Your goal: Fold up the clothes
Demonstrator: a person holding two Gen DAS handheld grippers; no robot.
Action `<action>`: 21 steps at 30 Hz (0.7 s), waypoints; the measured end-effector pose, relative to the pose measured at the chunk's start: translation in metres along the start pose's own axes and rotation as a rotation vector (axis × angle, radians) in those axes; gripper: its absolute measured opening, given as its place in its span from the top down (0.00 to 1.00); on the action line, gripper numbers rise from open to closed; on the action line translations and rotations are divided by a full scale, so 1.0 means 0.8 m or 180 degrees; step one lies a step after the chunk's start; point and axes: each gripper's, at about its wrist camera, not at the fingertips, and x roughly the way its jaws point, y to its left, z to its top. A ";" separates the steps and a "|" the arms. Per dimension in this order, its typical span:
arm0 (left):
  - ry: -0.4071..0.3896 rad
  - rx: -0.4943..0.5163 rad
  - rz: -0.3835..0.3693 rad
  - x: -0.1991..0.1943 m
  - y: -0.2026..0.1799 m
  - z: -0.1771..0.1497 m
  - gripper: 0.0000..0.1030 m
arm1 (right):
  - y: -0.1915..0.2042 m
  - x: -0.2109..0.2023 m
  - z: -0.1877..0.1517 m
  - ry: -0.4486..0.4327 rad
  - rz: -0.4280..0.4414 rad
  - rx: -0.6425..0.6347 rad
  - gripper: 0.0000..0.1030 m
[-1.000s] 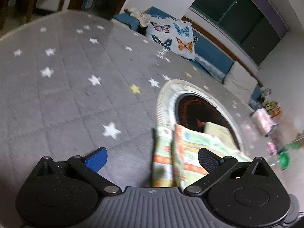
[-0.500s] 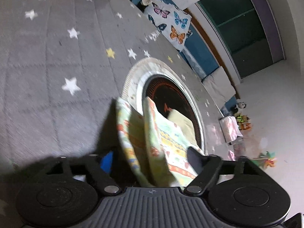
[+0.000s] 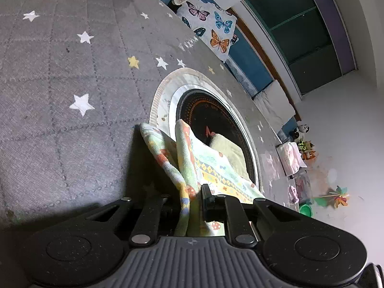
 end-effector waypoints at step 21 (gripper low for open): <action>-0.0109 0.0399 0.0152 -0.001 -0.026 0.000 0.86 | -0.187 0.002 -0.066 0.0039 -0.1211 0.1282 0.64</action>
